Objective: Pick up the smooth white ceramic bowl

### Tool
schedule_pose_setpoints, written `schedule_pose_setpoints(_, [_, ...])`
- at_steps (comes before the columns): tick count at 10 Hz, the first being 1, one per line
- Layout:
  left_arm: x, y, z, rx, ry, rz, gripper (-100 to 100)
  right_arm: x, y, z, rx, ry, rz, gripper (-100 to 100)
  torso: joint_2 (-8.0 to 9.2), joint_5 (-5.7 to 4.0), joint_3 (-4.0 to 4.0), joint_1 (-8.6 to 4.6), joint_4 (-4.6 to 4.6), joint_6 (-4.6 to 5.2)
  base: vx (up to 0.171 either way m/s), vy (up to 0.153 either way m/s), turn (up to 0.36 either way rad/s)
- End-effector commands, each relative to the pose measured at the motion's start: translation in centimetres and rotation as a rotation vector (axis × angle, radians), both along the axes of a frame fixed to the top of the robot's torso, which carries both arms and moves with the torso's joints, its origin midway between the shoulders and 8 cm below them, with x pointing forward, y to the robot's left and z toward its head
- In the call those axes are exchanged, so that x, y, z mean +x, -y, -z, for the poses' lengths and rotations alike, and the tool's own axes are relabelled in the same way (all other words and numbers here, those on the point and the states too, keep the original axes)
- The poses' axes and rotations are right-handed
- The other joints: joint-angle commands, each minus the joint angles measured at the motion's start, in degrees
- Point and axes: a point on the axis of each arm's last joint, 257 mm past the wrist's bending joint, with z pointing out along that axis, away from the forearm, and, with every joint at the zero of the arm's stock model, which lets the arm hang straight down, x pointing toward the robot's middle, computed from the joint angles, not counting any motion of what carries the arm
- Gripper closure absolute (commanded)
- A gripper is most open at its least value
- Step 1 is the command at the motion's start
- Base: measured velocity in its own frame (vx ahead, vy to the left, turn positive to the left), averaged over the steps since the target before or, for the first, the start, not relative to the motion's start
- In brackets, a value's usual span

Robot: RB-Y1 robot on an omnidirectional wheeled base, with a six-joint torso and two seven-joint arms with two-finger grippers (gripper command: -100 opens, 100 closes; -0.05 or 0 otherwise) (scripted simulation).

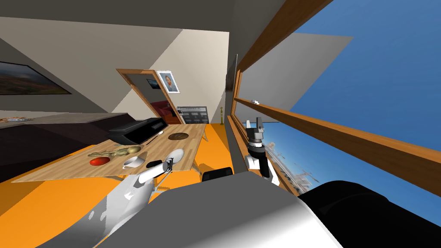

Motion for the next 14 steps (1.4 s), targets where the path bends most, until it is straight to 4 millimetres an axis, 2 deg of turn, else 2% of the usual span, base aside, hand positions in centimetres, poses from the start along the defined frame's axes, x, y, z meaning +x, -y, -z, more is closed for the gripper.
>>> schedule_pose_setpoints(1, [0.0,0.1,0.7,0.001,0.002,-0.001,-100,0.0,0.0,0.0,0.000,0.000,0.000,0,0.00,0.00,0.00,0.00,0.00,0.00,0.024,0.037,-0.005])
schedule_pose_setpoints(3, [0.0,0.2,0.8,0.000,0.000,-0.001,-100,0.0,0.0,0.0,0.000,0.000,0.000,0,-0.01,0.01,-0.01,0.03,0.00,0.00,0.018,0.026,-0.004])
schedule_pose_setpoints(4, [0.1,0.2,0.8,0.000,0.002,-0.001,100,0.0,0.0,0.0,0.000,0.000,0.000,0,0.03,-0.01,0.02,-0.04,0.00,-0.01,0.000,0.000,0.000])
schedule_pose_setpoints(8, [0.0,0.3,0.9,0.000,0.000,0.000,100,0.0,0.0,0.0,0.000,0.000,0.000,0,0.11,-0.05,0.07,-0.13,0.04,-0.02,0.001,0.000,-0.003])
schedule_pose_setpoints(9, [0.0,0.3,0.9,-0.001,-0.001,0.000,0,0.0,0.0,0.0,0.000,0.000,0.000,0,0.12,-0.06,0.09,-0.14,0.06,-0.02,0.000,0.000,0.000])
schedule_pose_setpoints(10, [0.0,0.0,0.1,0.001,0.002,0.000,100,0.0,0.0,0.0,0.000,0.000,0.000,0,0.13,-0.06,0.09,-0.15,0.06,-0.02,-0.022,-0.029,0.009])
schedule_pose_setpoints(12, [0.0,-0.3,-0.8,0.001,0.001,0.001,100,0.0,0.0,0.0,0.000,0.000,0.000,0,0.30,-0.13,0.20,-0.38,0.11,-0.03,-0.032,-0.049,0.009])
schedule_pose_setpoints(13, [0.0,-0.2,-0.4,0.001,0.002,0.000,100,0.0,0.0,0.0,0.000,0.000,0.000,0,0.31,-0.15,0.21,-0.40,0.13,-0.02,-0.011,-0.019,0.005])
schedule_pose_setpoints(14, [0.0,-0.1,-0.4,0.000,0.000,0.000,0,0.0,0.0,0.0,0.000,0.000,0.000,0,0.26,-0.14,0.19,-0.32,0.12,-0.01,0.000,0.000,0.000])
